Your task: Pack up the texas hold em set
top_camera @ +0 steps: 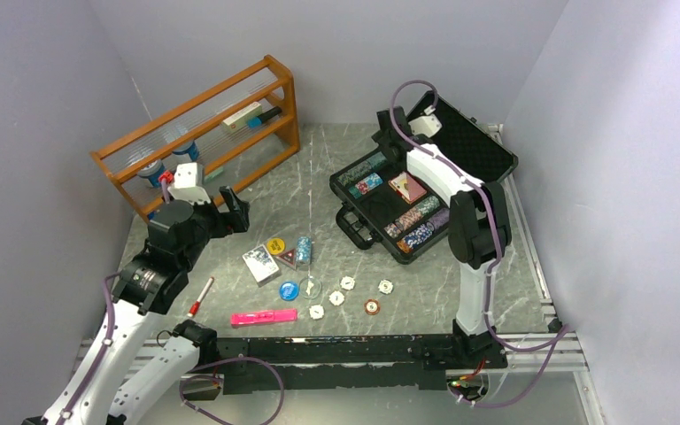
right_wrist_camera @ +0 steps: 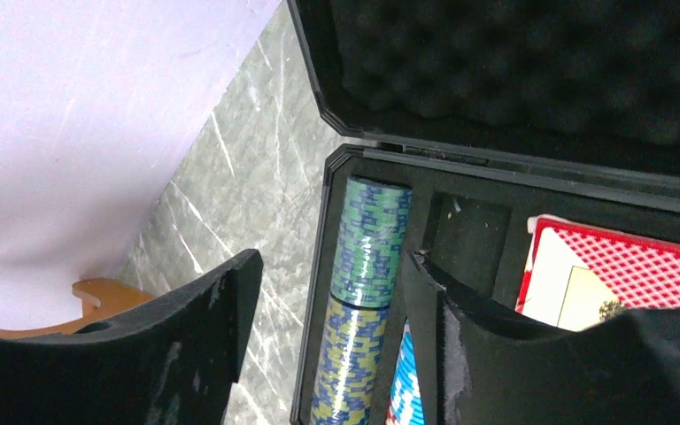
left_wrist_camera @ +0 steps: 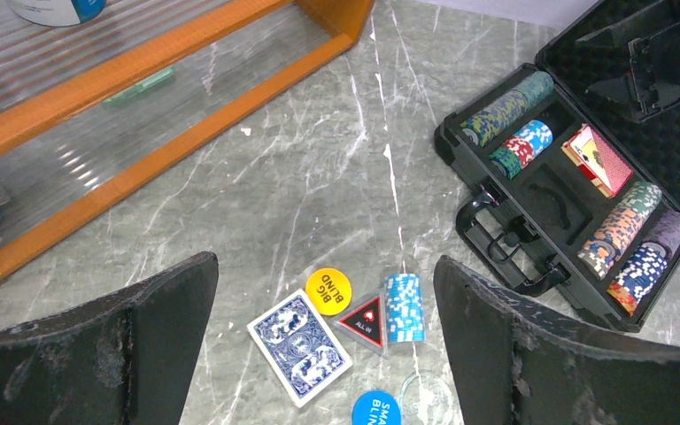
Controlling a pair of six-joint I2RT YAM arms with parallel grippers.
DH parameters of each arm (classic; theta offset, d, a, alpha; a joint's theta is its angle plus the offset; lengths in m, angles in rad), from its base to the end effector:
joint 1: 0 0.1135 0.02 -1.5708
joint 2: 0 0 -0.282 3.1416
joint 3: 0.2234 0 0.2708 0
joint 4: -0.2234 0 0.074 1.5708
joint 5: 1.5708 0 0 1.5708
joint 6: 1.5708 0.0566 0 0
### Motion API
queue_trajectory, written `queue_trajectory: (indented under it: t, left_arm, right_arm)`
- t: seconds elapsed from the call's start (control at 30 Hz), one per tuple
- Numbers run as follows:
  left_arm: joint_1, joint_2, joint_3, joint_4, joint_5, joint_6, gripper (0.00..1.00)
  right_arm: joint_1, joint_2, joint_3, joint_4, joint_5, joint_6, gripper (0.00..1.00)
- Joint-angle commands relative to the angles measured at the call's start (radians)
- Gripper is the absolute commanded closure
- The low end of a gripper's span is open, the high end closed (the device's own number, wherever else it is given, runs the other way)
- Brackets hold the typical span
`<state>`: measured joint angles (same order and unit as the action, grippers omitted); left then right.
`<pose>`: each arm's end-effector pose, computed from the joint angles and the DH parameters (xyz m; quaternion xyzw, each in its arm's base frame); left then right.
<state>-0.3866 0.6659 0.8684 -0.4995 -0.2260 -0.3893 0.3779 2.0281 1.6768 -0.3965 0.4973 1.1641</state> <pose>0.1607 -0.0517 0.3618 -0.0681 0.7987 -0.1396 0.5813 0.4782 0.1608 0.2478 0.4312 0.7829 0.1084 0.4352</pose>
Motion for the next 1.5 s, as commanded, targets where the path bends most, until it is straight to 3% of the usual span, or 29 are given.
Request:
queue_trajectory:
  t: [0.0, 0.17, 0.37, 0.47, 0.6, 0.9, 1.17, 1.47]
  left_arm:
    - [0.003, 0.008, 0.007, 0.018, 0.0, -0.024, 0.03]
    - [0.002, 0.029, 0.019, 0.017, 0.004, -0.031, 0.03]
    - [0.002, 0.017, 0.014, 0.043, -0.054, -0.026, 0.03]
    - [0.003, 0.009, 0.015, 0.049, -0.096, -0.028, 0.03]
    - [0.003, -0.009, 0.0, 0.069, -0.125, -0.029, 0.03]
    - [0.003, -0.035, -0.035, 0.083, -0.086, -0.042, 0.03]
    - [0.003, -0.053, -0.057, 0.074, -0.064, -0.06, 0.03]
    - [0.003, -0.06, -0.065, 0.07, -0.078, -0.048, 0.03]
  right_arm:
    - [-0.008, -0.029, -0.022, 0.071, -0.023, -0.099, 0.39]
    - [0.016, -0.086, -0.046, 0.146, -0.118, -0.29, 0.43]
    - [0.13, -0.175, -0.075, 0.086, -0.236, -0.518, 0.36]
    - [0.221, -0.257, -0.203, 0.106, -0.304, -0.566, 0.33]
    - [0.323, -0.303, -0.316, 0.101, -0.405, -0.551, 0.26]
    - [0.446, -0.21, -0.342, 0.049, -0.553, -0.517, 0.23]
    - [0.464, -0.072, -0.272, -0.011, -0.62, -0.479, 0.31]
    - [0.473, -0.029, -0.284, 0.005, -0.659, -0.435, 0.39]
